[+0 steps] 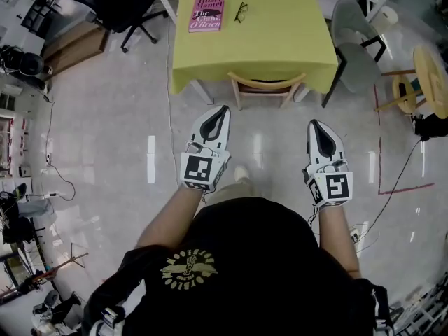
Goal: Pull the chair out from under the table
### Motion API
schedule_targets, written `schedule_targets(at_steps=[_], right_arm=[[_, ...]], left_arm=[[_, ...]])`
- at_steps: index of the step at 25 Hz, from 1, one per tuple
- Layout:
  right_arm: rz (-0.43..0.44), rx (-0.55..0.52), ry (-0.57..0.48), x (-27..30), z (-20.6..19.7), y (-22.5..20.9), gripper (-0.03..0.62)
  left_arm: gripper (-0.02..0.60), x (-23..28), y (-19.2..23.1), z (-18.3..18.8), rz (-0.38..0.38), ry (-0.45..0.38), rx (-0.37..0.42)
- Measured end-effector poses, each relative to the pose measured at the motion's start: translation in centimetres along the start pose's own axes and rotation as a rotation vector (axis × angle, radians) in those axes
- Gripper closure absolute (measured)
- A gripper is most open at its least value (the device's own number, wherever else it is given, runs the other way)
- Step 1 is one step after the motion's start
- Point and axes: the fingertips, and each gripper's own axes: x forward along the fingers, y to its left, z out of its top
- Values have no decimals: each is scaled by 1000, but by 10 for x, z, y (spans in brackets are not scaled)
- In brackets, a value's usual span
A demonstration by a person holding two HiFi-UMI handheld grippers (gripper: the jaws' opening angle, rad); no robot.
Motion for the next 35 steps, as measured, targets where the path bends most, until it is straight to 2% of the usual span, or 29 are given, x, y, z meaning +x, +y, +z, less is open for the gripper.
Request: schedule_targets(at_steps=[8,14,20,24,30,35], right_arm=[[-52,-12,-15,40,17,-2,583],[-58,-31,-42,53,36,5,583],[-134,-59,-28,47,39,-34,583],[-157,-81,-18,50,35,-62,583],[-77,-107,-4,84,27,-64,583],[1,-99,15,116,20,-61,583]], left_arm=[[571,29,40,13,-21,-37,-2],[571,42,69,25,4,-80,-14],[571,49,71,22,12,-77,-22],[571,52,76,11,62,-51,-36],[571,70,91,12,118,-43,-34],[571,93,96,15,126,-39,-24]])
